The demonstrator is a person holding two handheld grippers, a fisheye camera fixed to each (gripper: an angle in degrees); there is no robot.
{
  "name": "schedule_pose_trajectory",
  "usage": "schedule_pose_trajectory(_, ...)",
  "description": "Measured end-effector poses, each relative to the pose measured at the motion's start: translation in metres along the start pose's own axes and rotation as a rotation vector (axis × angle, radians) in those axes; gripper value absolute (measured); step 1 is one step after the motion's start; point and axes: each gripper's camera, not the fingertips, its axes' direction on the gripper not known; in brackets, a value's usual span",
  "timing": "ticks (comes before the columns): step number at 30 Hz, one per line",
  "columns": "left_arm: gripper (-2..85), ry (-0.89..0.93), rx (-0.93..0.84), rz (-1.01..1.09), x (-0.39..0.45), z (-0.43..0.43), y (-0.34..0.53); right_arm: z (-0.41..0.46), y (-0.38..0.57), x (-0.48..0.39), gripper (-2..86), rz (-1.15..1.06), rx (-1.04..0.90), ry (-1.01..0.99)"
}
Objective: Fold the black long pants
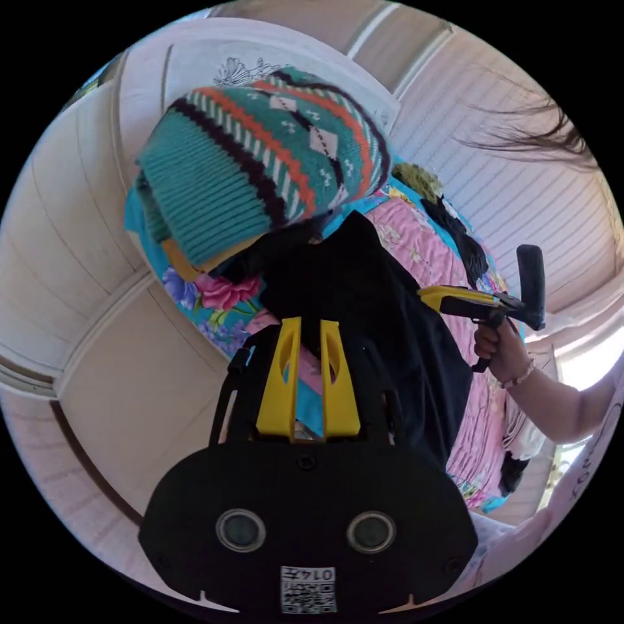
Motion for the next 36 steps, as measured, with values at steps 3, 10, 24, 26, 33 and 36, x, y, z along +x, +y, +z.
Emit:
schedule_pose_trajectory(3, 10.1, 0.111, 0.046, -0.151, -0.032, 0.018, 0.004, 0.02, -0.042, 0.027, 10.9, 0.018, -0.054, 0.105)
schedule_pose_trajectory(10, 0.7, 0.329, 0.028, -0.304, -0.078, 0.057, 0.0, 0.076, -0.089, 0.044, 2.7, 0.026, -0.232, 0.02)
schedule_pose_trajectory(24, 4.2, -0.293, 0.029, 0.113, 0.008, 0.03, -0.028, 0.06, -0.137, 0.081, 5.5, 0.208, -0.137, 0.122)
schedule_pose_trajectory(26, 2.7, -0.303, 0.001, 0.241, 0.033, 0.02, -0.021, 0.049, -0.135, 0.068, 3.2, 0.164, -0.108, 0.176)
schedule_pose_trajectory(33, -0.9, -0.031, -0.313, 0.516, 0.145, 0.087, 0.03, 0.083, -0.124, 0.031, -0.2, 0.028, -0.248, 0.268)
schedule_pose_trajectory(36, -1.0, -0.107, -0.38, 0.468, 0.152, 0.127, 0.028, 0.103, -0.126, 0.052, -0.3, 0.068, -0.27, 0.234)
